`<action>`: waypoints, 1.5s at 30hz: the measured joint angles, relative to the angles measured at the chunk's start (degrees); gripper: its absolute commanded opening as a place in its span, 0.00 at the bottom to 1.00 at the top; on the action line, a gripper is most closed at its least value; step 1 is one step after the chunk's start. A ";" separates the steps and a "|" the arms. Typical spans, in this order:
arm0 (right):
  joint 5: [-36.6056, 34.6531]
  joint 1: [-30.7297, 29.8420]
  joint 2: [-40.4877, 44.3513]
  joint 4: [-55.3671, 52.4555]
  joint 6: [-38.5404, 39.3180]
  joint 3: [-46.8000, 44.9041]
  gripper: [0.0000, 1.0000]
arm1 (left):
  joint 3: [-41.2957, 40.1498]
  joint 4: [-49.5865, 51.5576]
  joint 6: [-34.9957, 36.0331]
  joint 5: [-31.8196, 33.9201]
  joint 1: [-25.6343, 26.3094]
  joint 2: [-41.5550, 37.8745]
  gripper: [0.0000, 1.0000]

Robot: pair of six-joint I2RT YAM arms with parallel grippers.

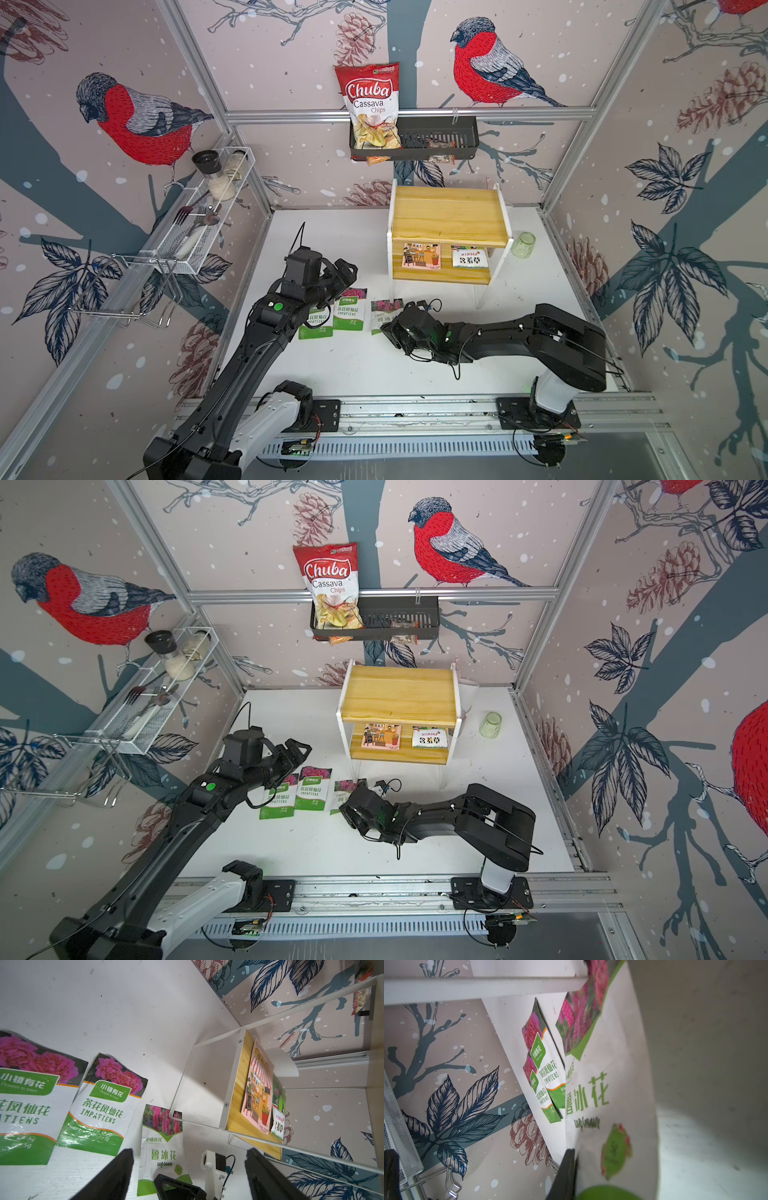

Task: Take the seed bag off the shelf
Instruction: Place the seed packet at the center of the board, then pick up the seed packet from the shelf.

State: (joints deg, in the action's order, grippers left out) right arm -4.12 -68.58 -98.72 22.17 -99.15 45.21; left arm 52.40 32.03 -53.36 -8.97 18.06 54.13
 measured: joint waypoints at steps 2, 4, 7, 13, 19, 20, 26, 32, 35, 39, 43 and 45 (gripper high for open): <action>0.59 0.00 -1.11 0.02 0.04 1.46 0.18 | 0.00 0.13 -0.02 0.00 0.00 0.00 0.88; 1.75 0.02 -2.16 -0.02 0.02 2.73 0.33 | 0.00 0.17 -0.02 0.00 0.00 0.13 0.88; 2.97 0.00 -2.80 -0.92 0.20 4.17 0.61 | 0.02 0.33 0.02 0.00 0.00 0.31 0.88; 5.07 -0.02 0.48 -7.30 0.72 4.50 1.00 | -0.55 0.31 0.24 0.00 0.00 -0.04 0.88; 5.64 0.66 12.52 -13.77 1.73 1.05 1.00 | -2.58 0.15 0.20 0.02 0.00 -0.55 0.88; 5.53 1.07 14.78 -15.15 1.92 0.76 1.00 | -2.86 0.07 0.20 0.02 0.00 -0.57 0.88; 2.32 5.84 29.16 -24.28 3.39 -2.14 1.00 | -3.74 -0.74 -0.26 0.02 0.00 -0.07 0.88; -1.16 13.46 36.30 -28.35 4.20 -5.90 1.00 | -2.12 -1.60 0.28 0.02 0.00 2.16 0.88; -1.57 15.87 35.85 -28.39 5.03 -5.68 1.00 | -0.85 -1.73 0.81 0.15 0.00 2.91 0.88; -1.84 17.90 32.52 -27.26 6.47 -3.93 1.00 | 0.61 -1.84 1.25 0.37 0.00 3.76 0.88; -2.27 18.78 28.22 -25.46 7.78 -0.42 1.00 | 2.03 -1.75 1.95 0.37 -0.04 4.74 0.89; -2.93 18.84 25.68 -24.39 8.22 1.66 1.00 | 2.73 -1.64 2.45 0.35 -0.15 4.92 0.89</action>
State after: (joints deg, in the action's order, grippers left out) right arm -7.05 -49.74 -73.03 -2.22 -90.94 46.87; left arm 55.13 30.39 -50.92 -8.62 17.91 59.05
